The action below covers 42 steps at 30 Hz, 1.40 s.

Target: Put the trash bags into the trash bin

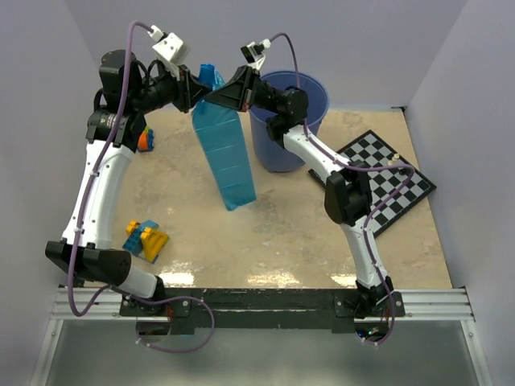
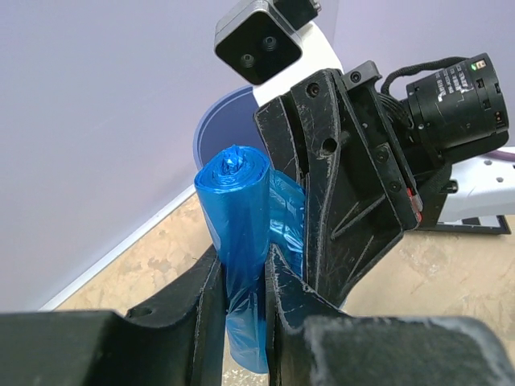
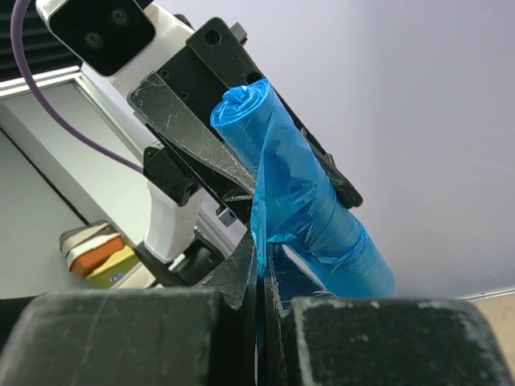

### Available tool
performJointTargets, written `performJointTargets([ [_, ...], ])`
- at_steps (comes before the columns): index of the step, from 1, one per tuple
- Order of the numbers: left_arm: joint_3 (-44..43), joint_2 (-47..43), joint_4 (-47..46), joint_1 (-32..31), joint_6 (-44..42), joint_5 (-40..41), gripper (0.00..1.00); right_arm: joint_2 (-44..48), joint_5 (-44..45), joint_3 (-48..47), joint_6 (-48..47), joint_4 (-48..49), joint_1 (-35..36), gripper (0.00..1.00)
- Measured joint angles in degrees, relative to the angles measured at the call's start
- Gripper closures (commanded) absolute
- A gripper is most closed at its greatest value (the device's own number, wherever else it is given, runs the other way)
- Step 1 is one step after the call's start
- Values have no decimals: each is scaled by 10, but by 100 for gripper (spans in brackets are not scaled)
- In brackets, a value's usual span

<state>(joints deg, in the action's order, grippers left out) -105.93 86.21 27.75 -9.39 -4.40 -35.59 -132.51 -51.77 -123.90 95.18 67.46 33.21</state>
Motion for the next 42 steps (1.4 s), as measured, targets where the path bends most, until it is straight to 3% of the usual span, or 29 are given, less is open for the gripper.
performJointTargets([
  [4,-17,16,1,2,9,-9,100,0,0,1,-18,-8,-1,100],
  [8,-64,38,55,3,-6,-24,100,22,-20,31,-128,-7,-3,96],
  [11,-89,38,100,5,-40,-31,100,73,-47,68,-271,-66,-7,75],
  [13,-92,30,118,8,-72,-18,100,115,-49,84,-363,-123,-9,48],
  [19,-83,-19,183,23,-165,33,100,241,6,89,-593,-260,-10,4],
  [24,-127,-39,224,23,-194,62,100,259,38,86,-623,-260,-4,3],
  [30,-206,-38,261,23,-203,74,100,192,49,89,-618,-267,30,2],
  [35,-219,-42,276,23,-203,73,100,149,71,96,-608,-276,55,2],
  [42,-230,-41,308,23,-202,73,100,140,79,96,-554,-209,62,19],
])
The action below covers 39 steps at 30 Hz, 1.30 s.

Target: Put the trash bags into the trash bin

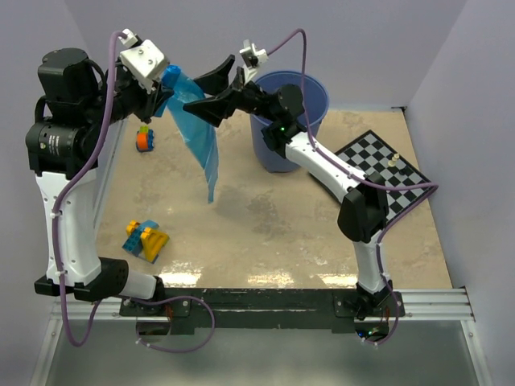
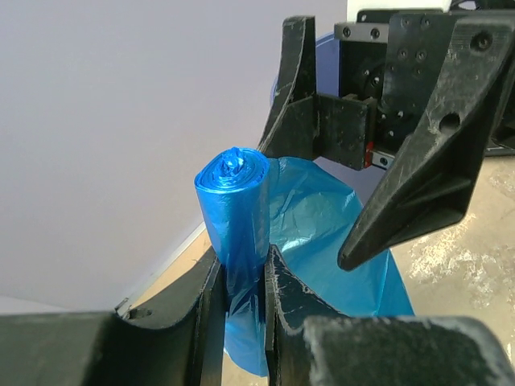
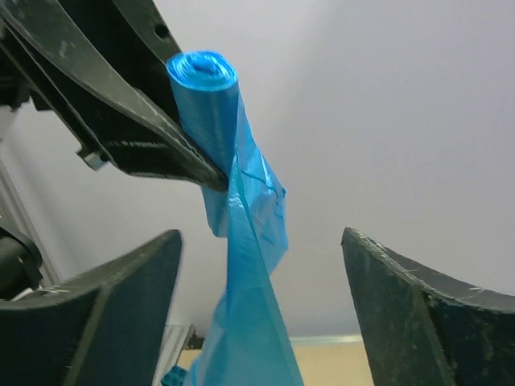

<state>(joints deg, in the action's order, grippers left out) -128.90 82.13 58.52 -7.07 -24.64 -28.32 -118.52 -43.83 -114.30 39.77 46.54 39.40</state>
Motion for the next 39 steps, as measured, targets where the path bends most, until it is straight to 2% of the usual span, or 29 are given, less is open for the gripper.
performJointTargets([
  [7,-3,0,4,0,4,-7,100,-12,11,-15,39,53,9,36],
  [23,-3,0,4,0,16,-15,100,-43,30,-28,60,58,26,69],
  [28,-1,0,3,0,16,-15,100,-43,42,-30,67,58,25,84],
  [30,-1,0,3,0,16,-15,100,-43,43,-30,68,59,25,97],
  [31,-1,0,3,0,16,-15,100,-43,43,-31,68,59,26,100],
  [39,3,-1,2,0,21,-15,100,-43,43,-31,82,61,25,98],
])
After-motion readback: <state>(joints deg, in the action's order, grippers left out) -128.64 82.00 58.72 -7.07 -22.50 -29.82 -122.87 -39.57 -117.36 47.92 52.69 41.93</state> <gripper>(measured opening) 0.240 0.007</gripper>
